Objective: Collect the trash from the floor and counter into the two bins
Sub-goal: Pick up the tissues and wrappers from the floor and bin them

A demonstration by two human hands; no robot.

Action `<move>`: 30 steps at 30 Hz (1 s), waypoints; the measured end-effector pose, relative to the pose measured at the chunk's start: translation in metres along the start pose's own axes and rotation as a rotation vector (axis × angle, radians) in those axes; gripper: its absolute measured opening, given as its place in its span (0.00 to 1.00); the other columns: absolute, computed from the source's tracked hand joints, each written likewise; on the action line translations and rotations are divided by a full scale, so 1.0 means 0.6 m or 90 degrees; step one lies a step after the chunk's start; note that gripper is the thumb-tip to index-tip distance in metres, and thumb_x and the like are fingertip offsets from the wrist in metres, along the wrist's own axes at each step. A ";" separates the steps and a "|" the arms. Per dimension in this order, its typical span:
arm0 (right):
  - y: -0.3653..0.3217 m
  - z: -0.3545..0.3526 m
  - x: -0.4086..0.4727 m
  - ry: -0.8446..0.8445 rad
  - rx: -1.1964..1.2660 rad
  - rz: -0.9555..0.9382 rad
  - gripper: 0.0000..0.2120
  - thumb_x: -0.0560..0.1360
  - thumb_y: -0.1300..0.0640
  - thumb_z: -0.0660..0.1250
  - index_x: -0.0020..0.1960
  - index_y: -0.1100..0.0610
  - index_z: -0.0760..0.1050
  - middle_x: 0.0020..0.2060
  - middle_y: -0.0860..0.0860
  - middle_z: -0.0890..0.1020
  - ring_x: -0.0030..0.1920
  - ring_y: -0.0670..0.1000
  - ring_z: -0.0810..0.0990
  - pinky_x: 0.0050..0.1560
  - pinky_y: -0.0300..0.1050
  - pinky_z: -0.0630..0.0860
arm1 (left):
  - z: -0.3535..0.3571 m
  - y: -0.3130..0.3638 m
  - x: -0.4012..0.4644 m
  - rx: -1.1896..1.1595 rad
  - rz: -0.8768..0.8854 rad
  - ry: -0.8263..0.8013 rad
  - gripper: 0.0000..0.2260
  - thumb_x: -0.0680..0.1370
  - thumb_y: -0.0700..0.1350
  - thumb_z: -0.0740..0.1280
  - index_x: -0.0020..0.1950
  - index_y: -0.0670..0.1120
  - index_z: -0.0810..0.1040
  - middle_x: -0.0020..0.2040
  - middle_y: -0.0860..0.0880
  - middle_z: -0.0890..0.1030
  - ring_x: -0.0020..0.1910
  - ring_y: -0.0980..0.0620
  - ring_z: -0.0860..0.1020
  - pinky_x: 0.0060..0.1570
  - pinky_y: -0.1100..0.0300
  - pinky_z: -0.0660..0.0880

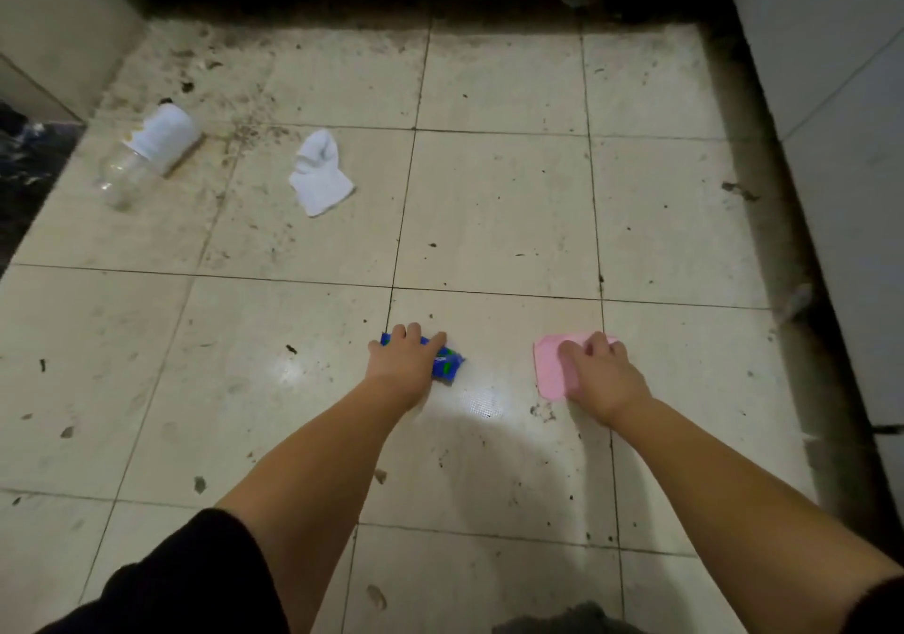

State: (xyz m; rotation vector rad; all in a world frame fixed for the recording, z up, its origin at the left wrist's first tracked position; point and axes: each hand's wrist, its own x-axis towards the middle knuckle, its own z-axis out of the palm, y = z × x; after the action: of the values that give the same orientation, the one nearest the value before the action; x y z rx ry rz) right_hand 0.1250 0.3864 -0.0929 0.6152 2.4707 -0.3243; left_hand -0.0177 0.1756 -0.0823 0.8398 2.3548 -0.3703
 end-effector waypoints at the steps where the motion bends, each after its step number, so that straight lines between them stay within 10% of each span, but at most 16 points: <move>1: 0.000 0.001 0.001 -0.001 0.008 -0.002 0.22 0.74 0.58 0.62 0.67 0.55 0.62 0.60 0.60 0.69 0.60 0.60 0.70 0.55 0.53 0.77 | 0.004 0.000 -0.003 -0.010 -0.010 -0.002 0.33 0.75 0.40 0.67 0.75 0.53 0.56 0.71 0.42 0.63 0.70 0.42 0.63 0.63 0.46 0.69; 15: -0.131 -0.168 0.000 0.049 -0.073 -0.112 0.19 0.74 0.72 0.58 0.64 0.63 0.66 0.59 0.61 0.74 0.59 0.61 0.74 0.55 0.53 0.74 | -0.099 -0.104 -0.101 -0.169 -0.108 0.097 0.26 0.79 0.38 0.60 0.75 0.50 0.60 0.67 0.42 0.67 0.66 0.43 0.67 0.56 0.50 0.75; 30: -0.849 -0.359 -0.242 0.213 -0.122 -0.729 0.12 0.75 0.69 0.59 0.58 0.65 0.70 0.60 0.66 0.72 0.68 0.67 0.66 0.61 0.56 0.74 | -0.110 -0.551 -0.641 -0.287 -0.572 0.344 0.29 0.79 0.42 0.62 0.77 0.52 0.56 0.67 0.41 0.67 0.64 0.40 0.69 0.56 0.46 0.75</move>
State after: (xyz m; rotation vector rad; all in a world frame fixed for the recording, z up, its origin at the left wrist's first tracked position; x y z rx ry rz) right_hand -0.1204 -0.0294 0.2134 -0.9600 2.8713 -0.4061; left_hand -0.0244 -0.2307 0.2284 -0.4307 3.0404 0.0742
